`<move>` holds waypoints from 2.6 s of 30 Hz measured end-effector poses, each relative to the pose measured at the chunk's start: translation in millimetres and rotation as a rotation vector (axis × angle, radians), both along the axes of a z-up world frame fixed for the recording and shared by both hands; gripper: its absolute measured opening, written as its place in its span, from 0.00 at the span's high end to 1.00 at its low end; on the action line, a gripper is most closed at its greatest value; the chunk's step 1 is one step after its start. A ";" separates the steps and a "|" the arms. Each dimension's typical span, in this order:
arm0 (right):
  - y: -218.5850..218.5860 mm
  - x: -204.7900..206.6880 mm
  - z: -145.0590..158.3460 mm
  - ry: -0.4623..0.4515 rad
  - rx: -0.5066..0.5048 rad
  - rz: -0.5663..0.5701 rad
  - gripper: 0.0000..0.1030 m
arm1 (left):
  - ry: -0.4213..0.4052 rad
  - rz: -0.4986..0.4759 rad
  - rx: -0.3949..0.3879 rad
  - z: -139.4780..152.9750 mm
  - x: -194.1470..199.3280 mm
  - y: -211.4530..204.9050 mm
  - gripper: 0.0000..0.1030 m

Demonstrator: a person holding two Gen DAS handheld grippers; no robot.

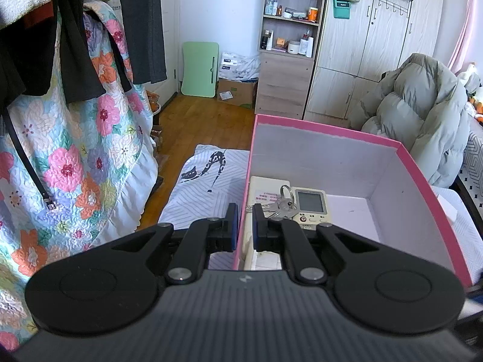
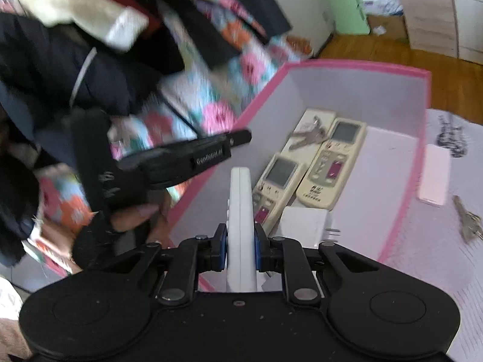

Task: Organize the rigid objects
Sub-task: 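Carry the white power bank into the pink box and release it, then move the right gripper to the second set of keys on the sheet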

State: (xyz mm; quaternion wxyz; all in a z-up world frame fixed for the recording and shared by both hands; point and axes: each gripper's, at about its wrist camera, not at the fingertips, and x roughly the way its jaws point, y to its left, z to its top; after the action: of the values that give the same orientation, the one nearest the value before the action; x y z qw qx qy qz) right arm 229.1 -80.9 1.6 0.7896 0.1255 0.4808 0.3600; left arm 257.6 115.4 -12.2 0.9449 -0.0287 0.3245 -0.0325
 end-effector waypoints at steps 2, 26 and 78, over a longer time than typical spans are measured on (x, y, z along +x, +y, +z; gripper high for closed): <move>8.5 12.0 -6.8 0.040 -0.008 0.005 0.80 | 0.000 -0.001 0.000 -0.2 -0.3 0.0 0.93; 38.7 37.3 -15.5 -0.100 -0.279 0.020 0.47 | 0.003 -0.002 0.009 -1.0 -1.0 -3.8 0.93; -110.8 22.1 -98.1 -0.332 -0.458 -0.429 0.79 | 0.062 -0.013 0.350 -2.9 6.6 -42.6 0.89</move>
State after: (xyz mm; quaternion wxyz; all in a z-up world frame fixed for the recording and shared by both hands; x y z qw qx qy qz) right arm 251.1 -191.7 -96.5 0.9223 -0.0171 0.3767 0.0842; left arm 264.2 72.8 -15.1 0.9248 0.1372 0.3543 0.0194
